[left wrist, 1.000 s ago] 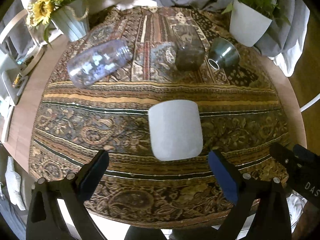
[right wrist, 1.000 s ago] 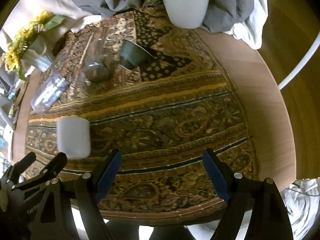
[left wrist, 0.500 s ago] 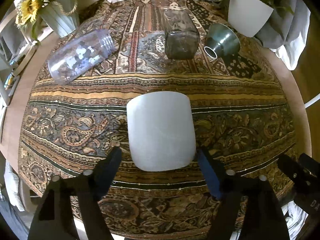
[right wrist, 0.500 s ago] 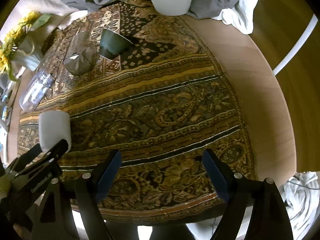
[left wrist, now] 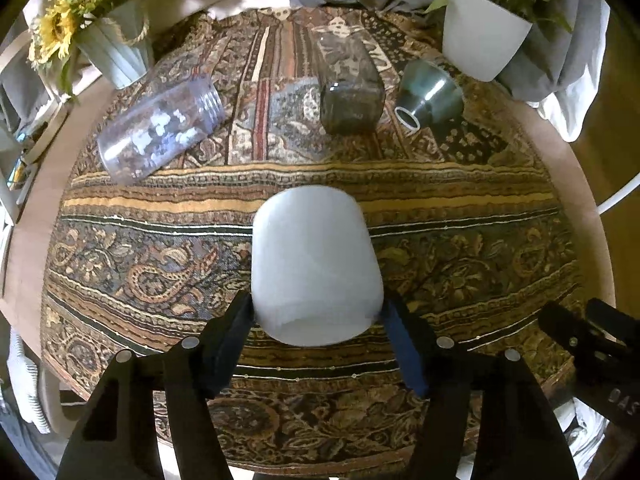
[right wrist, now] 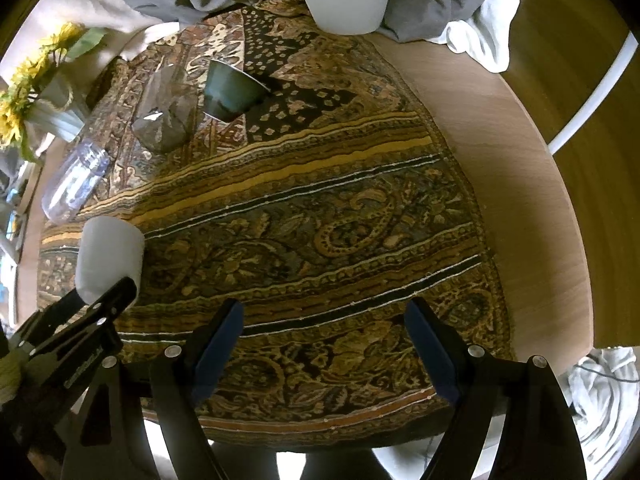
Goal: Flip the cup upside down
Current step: 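Grasp the white cup with the left tool while the right tool releases it, then turn the white cup opening-down and lower it onto the cloth with the left tool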
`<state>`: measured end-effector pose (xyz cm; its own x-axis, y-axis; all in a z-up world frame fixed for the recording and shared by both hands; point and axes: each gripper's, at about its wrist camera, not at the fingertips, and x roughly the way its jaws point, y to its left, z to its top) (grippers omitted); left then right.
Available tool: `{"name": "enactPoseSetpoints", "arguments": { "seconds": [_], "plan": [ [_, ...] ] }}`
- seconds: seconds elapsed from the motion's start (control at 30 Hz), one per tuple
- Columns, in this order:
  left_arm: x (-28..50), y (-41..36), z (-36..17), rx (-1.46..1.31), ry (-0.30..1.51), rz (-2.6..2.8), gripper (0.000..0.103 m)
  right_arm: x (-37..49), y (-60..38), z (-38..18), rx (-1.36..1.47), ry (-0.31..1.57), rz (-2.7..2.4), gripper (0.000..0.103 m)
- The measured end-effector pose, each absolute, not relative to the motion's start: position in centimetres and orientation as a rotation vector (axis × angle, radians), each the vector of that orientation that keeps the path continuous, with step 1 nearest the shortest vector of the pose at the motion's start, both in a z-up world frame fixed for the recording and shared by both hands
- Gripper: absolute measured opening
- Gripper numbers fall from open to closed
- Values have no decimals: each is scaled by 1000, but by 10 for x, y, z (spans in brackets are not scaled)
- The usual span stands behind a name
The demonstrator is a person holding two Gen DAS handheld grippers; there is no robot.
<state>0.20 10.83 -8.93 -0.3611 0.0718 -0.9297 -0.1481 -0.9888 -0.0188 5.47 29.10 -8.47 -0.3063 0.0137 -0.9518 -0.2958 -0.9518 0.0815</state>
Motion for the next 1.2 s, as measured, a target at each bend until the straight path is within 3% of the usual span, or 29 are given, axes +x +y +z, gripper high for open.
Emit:
{"name": "enactPoseSetpoints", "arguments": {
  "seconds": [1.03, 1.2],
  "plan": [
    [-9, 102, -86, -1693, 68, 2451, 65, 45, 282, -80, -1713, 385, 2383, 83],
    [-5, 100, -79, -1664, 54, 2468, 75, 47, 279, -76, -1700, 375, 2383, 83]
  ]
}}
